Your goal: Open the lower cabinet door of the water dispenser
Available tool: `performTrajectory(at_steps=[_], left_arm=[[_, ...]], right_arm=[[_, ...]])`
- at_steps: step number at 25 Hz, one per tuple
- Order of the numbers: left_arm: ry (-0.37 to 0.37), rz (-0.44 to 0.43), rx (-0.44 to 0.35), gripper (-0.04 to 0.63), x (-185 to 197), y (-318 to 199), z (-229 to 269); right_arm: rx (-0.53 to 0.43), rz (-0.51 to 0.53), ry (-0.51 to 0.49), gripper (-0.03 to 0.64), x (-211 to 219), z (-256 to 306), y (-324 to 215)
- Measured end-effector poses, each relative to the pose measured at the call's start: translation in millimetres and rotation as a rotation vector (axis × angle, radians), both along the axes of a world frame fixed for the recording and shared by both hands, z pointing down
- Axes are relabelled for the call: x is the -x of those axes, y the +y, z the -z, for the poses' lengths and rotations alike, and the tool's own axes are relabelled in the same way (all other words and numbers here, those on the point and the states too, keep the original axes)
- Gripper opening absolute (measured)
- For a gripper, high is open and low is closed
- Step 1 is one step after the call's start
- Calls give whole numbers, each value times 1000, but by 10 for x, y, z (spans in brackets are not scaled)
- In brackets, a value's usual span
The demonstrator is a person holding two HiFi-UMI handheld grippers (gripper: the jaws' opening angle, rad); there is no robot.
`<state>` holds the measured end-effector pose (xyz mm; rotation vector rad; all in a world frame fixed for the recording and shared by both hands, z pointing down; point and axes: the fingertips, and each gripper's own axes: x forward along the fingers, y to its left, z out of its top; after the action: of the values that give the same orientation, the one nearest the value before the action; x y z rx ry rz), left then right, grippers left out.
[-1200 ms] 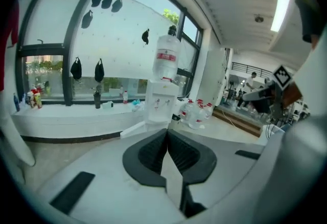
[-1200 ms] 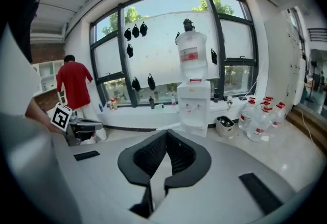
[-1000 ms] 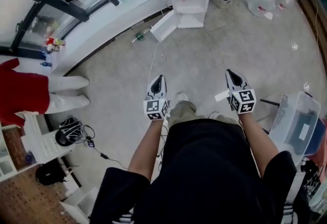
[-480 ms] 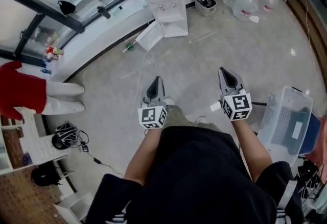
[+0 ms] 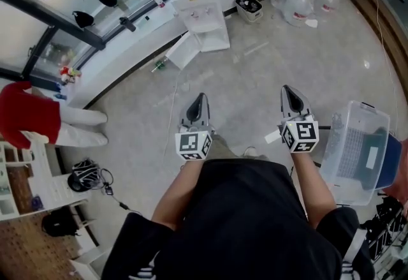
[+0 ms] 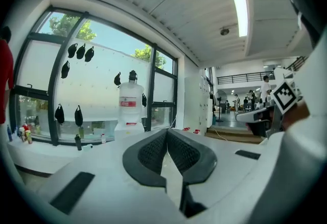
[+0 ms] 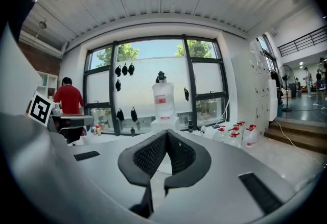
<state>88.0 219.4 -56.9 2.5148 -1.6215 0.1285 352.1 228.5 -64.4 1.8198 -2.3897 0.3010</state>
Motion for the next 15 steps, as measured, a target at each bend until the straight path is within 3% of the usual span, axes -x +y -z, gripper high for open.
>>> performTrajectory(at_steps=[7,15], left_arm=[[-17,-13,-5,5,-110,158,-23],[39,30,5,5,-17,145,33]], right_arm=[[-24,28,6,-2,-11,7,122],[-35,16,14,-2,-73,24,169]])
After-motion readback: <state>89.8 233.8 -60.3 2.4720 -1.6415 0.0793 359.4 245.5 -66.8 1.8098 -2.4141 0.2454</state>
